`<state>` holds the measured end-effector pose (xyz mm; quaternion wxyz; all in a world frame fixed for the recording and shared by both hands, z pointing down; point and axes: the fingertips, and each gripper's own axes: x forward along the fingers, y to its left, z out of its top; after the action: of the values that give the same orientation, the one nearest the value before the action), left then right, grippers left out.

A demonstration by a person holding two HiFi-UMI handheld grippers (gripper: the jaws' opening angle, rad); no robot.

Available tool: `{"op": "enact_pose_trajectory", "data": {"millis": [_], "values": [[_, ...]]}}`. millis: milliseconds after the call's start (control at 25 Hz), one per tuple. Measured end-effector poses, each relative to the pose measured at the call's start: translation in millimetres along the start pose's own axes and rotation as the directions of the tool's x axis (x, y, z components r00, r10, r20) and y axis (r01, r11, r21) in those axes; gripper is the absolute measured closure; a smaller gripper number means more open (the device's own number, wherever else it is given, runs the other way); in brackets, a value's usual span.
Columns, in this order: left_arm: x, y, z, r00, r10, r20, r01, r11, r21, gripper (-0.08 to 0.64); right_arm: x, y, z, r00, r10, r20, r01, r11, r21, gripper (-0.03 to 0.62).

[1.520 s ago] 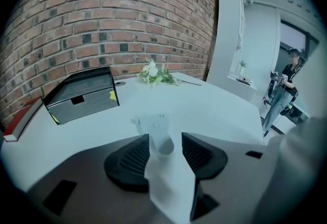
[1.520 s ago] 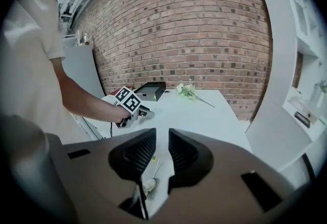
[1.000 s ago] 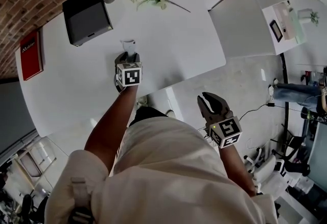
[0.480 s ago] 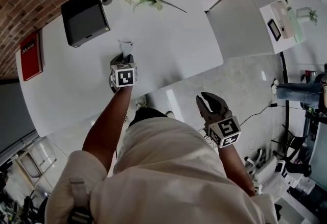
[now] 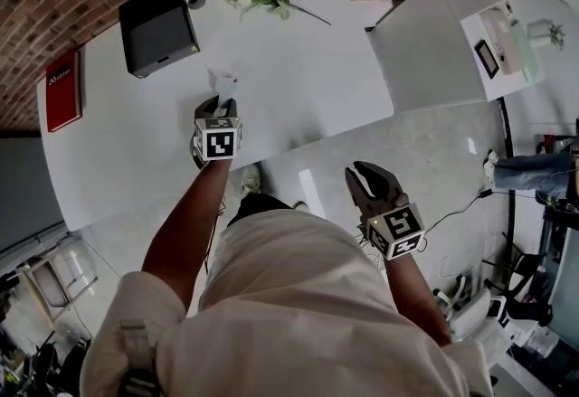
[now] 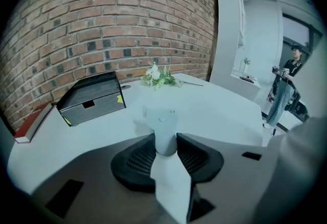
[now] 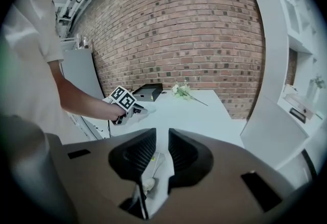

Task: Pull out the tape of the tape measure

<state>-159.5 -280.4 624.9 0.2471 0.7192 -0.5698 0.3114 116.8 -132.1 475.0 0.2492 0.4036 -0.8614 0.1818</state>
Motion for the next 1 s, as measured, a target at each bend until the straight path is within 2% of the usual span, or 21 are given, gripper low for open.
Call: {"op": "enact_pose_trajectory", "data": {"millis": [440,600,1000], "values": [[-51.3,-22.6,13.7,0.997,-0.005,0.072,0.004,1.000,0.023,0.439,-17.2,2.3,-6.3,0.998,0.043,0.047,-0.042,0.999,-0.015,0.512],[-75.0,-36.8,18.6,0.995,-0.010,0.100,0.004,0.998,0.057,0.439,-27.0,1.0,-13.7,0.997,0.058,0.059,-0.057,0.998,-0.019,0.512],[-137.7,-84.5,17.7,0.982,-0.103,0.158,0.091,0.992,0.084,0.439,-60.2,-4.3,-29.4,0.993,0.080,0.086,-0.077,0.997,-0.030,0.512]]}}
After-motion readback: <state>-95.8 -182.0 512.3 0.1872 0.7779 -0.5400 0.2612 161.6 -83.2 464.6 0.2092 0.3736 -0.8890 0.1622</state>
